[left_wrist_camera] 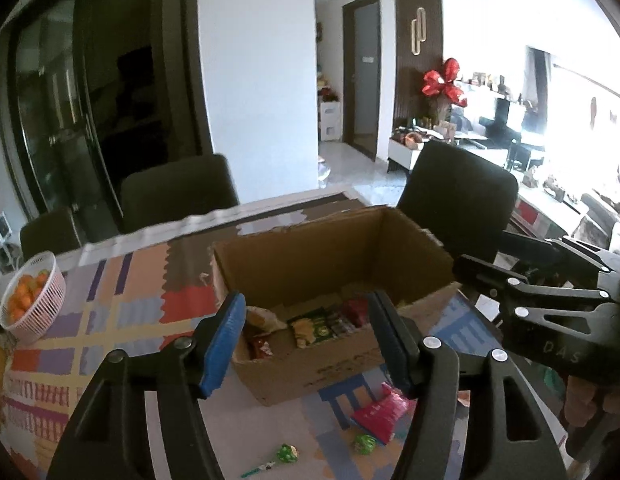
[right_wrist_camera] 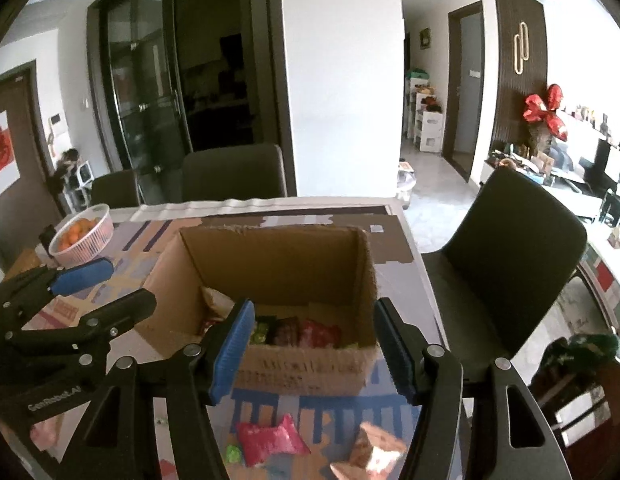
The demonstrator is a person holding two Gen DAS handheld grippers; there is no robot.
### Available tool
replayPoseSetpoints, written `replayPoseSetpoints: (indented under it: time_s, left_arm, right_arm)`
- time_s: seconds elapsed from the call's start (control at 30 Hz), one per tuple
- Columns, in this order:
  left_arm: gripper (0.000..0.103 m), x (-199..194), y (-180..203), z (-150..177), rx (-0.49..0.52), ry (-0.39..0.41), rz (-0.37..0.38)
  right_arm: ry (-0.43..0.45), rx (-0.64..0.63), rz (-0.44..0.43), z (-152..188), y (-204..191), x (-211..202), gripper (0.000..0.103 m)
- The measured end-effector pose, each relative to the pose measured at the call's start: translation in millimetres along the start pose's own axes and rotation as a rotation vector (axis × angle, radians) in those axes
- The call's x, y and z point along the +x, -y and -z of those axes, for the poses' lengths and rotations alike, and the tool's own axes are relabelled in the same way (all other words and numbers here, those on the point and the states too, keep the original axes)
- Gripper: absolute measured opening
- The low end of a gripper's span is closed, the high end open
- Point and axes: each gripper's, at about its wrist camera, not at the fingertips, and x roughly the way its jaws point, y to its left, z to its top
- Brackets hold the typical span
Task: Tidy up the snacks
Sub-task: 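Pull both grippers back toward the last snacks beside the box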
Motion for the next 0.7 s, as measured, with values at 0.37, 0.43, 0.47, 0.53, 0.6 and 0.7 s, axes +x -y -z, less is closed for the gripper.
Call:
replayPoseSetpoints:
  time_s: [0.37, 0.43, 0.47, 0.53, 0.6, 0.7]
  left_arm:
    - [0.067, -20.4, 39.3, 18.7, 0.076, 0.016, 0.018]
    - [0.067, -18.6, 46.8, 24.6, 0.093, 0.0, 0.026]
    - [0.067, -17.1, 49.8, 27.7, 0.097, -0.008, 0.027]
    - [0.067, -13.8, 53.9, 33.5, 0.104, -0.023, 0.034]
    - [0.067, -9.5, 58.3, 41.2, 0.11, -0.044, 0.04]
    - [0.067, -2.5, 63.6, 50.1, 0.121, -0.071, 0.049]
  right_arm:
    - [0.042, 0.085, 0.03, 28.4, 26.2, -40.5, 0.071]
    - [0.035, 0.106, 0.032, 34.7, 31.5, -41.8, 0.071]
    - [0.029, 0.115, 0.033, 37.6, 33.7, -40.8, 0.071]
    - [0.01, 0.138, 0.036, 45.7, 39.2, -38.8, 0.071]
    - [-0.008, 0.155, 0.035, 54.7, 43.8, -38.0, 0.071]
    - [-0.042, 0.174, 0.033, 66.6, 48.4, -32.7, 0.071]
